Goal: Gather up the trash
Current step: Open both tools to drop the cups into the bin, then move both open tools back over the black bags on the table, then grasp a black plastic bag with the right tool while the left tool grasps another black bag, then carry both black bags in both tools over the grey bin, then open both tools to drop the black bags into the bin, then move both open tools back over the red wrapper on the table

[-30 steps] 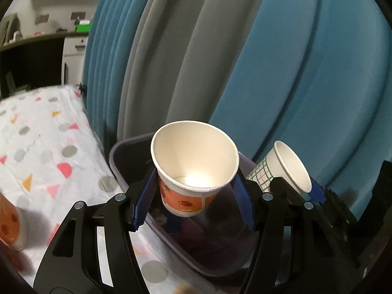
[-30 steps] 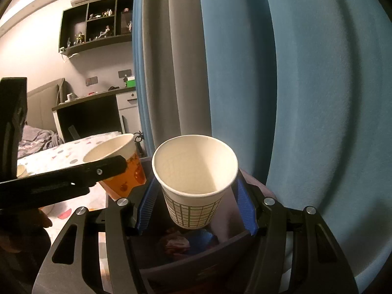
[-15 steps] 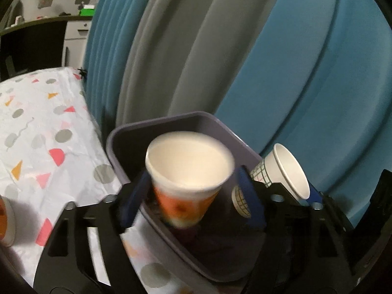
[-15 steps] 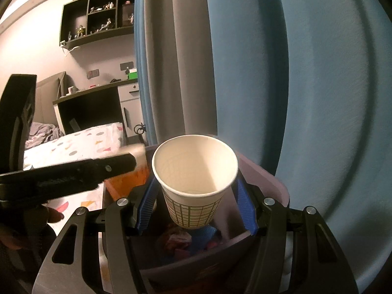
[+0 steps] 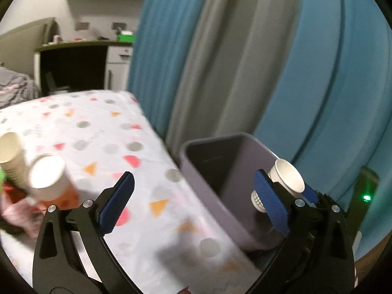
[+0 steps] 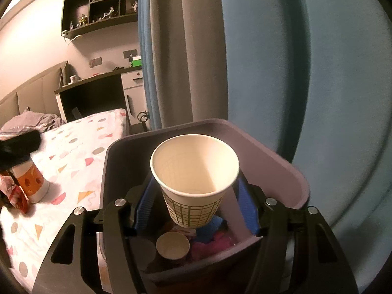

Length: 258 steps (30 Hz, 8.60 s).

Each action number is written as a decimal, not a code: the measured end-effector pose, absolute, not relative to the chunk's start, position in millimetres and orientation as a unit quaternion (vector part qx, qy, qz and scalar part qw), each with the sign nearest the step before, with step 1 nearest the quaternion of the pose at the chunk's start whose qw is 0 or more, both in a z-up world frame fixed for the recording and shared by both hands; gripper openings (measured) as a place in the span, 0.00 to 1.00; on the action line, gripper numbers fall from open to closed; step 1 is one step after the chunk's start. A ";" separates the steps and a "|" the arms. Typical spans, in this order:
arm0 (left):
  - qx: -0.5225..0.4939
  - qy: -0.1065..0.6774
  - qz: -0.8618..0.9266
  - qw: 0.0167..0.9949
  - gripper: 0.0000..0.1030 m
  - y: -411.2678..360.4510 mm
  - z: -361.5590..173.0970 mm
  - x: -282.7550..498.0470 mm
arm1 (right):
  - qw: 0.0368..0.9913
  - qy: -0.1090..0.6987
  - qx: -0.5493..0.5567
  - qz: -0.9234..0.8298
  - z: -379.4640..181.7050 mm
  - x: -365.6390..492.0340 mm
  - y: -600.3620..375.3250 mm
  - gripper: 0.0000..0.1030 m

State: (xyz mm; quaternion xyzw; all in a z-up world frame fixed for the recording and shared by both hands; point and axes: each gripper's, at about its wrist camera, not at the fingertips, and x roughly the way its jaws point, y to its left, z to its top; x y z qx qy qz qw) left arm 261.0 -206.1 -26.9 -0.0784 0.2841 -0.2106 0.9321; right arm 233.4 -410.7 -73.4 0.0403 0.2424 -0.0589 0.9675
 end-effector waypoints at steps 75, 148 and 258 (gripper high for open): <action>-0.141 0.211 0.175 0.951 0.94 175.3 -31.3 61.7 | 0.921 0.295 -0.105 0.232 -82.9 207.4 -48.4 0.16; -0.134 0.231 -0.002 0.964 0.00 106.6 4.0 111.0 | 0.970 0.170 0.023 0.172 -10.1 128.4 -215.2 0.06; -0.048 0.264 -0.124 0.955 0.94 -137.5 -24.6 198.6 | 0.987 0.136 0.083 -0.022 -8.0 168.2 -385.2 0.80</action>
